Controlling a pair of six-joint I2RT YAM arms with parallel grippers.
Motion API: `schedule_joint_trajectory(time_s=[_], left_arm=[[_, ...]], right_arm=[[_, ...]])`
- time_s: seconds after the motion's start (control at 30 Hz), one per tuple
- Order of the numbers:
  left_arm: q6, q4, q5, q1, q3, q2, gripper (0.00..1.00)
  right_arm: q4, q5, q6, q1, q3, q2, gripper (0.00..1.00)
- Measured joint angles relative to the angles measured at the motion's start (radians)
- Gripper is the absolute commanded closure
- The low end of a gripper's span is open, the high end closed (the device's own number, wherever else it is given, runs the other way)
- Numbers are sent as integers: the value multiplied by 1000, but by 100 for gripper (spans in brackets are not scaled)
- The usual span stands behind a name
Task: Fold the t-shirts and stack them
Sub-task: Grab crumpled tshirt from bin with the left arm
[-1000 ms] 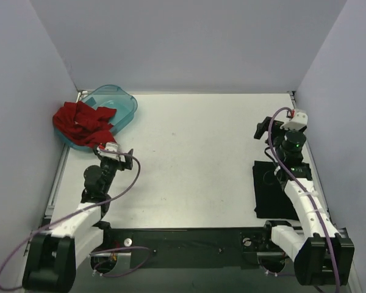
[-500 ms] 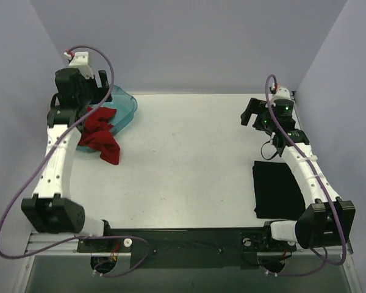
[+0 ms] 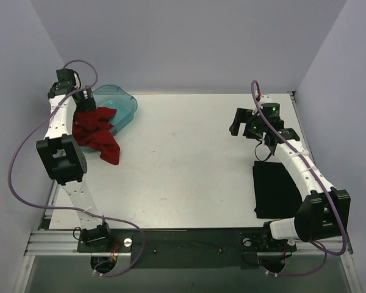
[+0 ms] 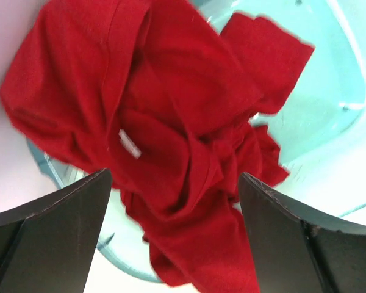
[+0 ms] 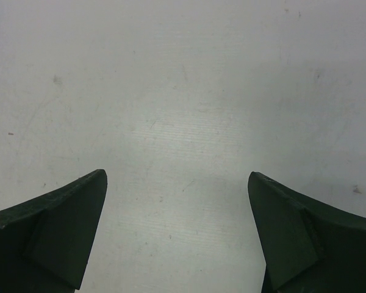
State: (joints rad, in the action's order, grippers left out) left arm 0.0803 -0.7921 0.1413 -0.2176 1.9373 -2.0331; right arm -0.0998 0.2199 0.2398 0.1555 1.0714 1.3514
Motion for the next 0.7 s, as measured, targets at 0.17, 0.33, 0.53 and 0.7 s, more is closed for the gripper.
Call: schedule_joint_trajectory(time_s=[0.17, 0.33, 0.53, 0.7], left_arm=[[-6, 2, 11, -1, 104, -113, 15], [5, -19, 46, -6, 64, -171, 29], [11, -26, -24, -7, 56, -189, 100], [3, -1, -137, -7, 65, -139, 100]], right_arm=[[-95, -1, -14, 11, 34, 47, 6], [-145, -4, -26, 48, 92, 61, 6], [-157, -15, -36, 91, 116, 60, 6], [-176, -31, -52, 108, 116, 47, 6]])
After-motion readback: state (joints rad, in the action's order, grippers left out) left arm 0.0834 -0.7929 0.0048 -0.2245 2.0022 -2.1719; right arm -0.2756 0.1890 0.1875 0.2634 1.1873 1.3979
